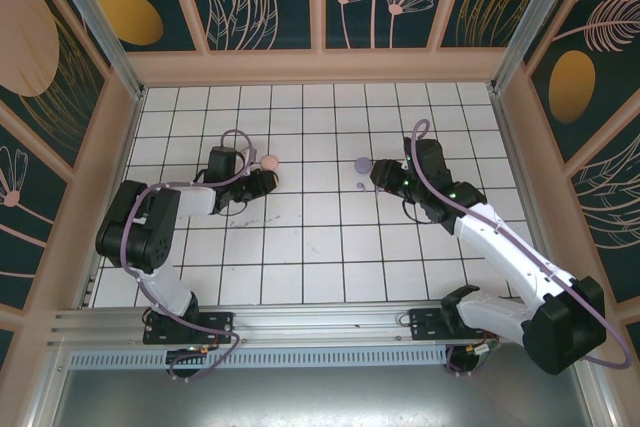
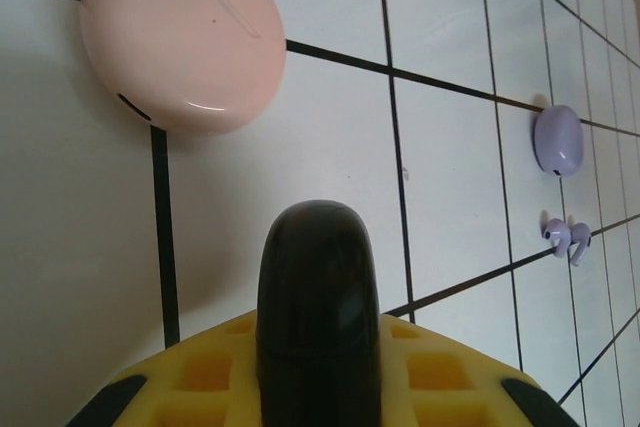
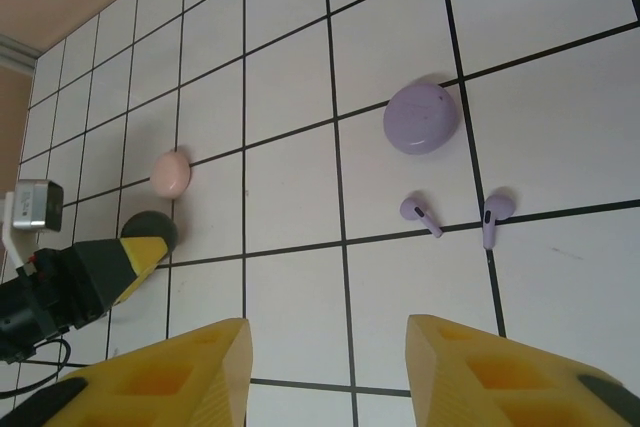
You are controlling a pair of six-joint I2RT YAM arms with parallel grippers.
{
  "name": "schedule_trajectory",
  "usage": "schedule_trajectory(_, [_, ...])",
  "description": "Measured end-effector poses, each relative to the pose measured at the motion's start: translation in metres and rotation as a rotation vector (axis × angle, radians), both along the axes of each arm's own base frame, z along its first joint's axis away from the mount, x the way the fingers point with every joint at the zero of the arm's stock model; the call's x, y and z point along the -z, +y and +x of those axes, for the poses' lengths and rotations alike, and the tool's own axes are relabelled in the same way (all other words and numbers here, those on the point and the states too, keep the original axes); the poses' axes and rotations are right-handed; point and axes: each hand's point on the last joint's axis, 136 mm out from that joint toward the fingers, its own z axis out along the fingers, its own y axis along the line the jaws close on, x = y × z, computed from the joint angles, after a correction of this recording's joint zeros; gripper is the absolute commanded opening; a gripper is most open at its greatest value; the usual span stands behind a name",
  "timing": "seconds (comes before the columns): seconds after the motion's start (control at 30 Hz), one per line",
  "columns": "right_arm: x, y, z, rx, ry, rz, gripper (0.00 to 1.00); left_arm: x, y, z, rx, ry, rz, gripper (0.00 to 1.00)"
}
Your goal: Insert the wireless bluetooth earbuds into the charging case
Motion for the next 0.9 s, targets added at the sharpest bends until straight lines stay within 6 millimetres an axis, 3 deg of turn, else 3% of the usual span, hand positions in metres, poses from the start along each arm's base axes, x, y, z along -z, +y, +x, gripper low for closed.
schedule_trajectory(0.27, [-0.007,0.0,-0.001,-0.002,-0.02,0.012,0.48,0.011,0.009,0.001,0.002,0.044,0.032,0.17])
schedule_trajectory(0.57, [-0.017,-0.002,-0.004,-0.002,-0.046,0.026,0.48,0.011,0.018,0.007,0.019,0.051,0.072,0.37])
schedule_trajectory(0.9, [-0.017,-0.002,-0.004,-0.001,-0.047,0.027,0.48,0.01,0.02,0.007,0.035,0.059,0.106,0.43])
